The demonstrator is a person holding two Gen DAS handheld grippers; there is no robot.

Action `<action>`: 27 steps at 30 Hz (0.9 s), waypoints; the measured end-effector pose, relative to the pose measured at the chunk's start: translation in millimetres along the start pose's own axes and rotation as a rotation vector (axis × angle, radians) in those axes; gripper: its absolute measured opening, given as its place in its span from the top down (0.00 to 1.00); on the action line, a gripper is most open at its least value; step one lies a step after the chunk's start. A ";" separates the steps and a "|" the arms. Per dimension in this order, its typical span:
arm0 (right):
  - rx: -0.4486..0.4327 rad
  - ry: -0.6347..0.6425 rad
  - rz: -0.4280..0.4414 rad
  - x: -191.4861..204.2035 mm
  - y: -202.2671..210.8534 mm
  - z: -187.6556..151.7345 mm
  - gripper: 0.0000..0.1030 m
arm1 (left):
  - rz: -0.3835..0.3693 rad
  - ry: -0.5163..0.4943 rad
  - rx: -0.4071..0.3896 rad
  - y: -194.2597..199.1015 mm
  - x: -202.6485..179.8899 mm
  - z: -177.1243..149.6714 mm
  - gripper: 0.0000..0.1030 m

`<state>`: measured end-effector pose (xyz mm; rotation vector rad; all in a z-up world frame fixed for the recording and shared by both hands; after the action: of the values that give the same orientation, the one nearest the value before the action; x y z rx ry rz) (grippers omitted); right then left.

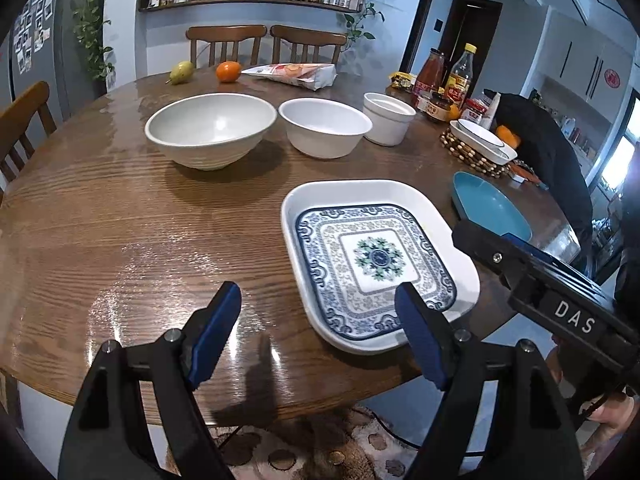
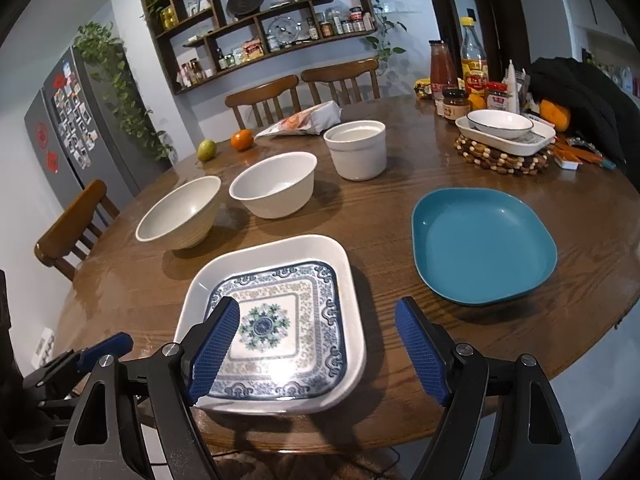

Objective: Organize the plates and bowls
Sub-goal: 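Move both grippers toward the teal plate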

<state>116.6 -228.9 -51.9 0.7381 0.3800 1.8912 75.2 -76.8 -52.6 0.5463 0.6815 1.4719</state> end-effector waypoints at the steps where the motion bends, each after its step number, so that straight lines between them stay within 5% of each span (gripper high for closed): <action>1: -0.003 -0.001 0.001 -1.3 1.3 -0.4 0.21 | 0.003 -0.007 -0.001 -0.2 -2.9 -0.2 0.25; 17: -0.091 -0.077 -0.050 -49.4 32.8 14.7 0.20 | -0.025 -0.107 -0.055 -4.5 -69.9 24.1 0.25; 27: -0.158 -0.171 -0.116 -104.5 51.2 30.7 0.20 | -0.104 -0.145 -0.003 -27.2 -119.7 37.2 0.25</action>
<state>130.0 -347.0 -33.2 0.7480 0.1598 1.7126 123.6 -194.4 -35.9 0.6007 0.5848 1.3228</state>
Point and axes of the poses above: each gripper's, at about its wrist camera, not at the fingertips, and y roughly against the way its jaws point, x to its left, z to its top, the point moved 8 cm from there along -y, roughly the way its jaws point, and after that the axes turned 7 degrees about z, right-handed, at the moved point
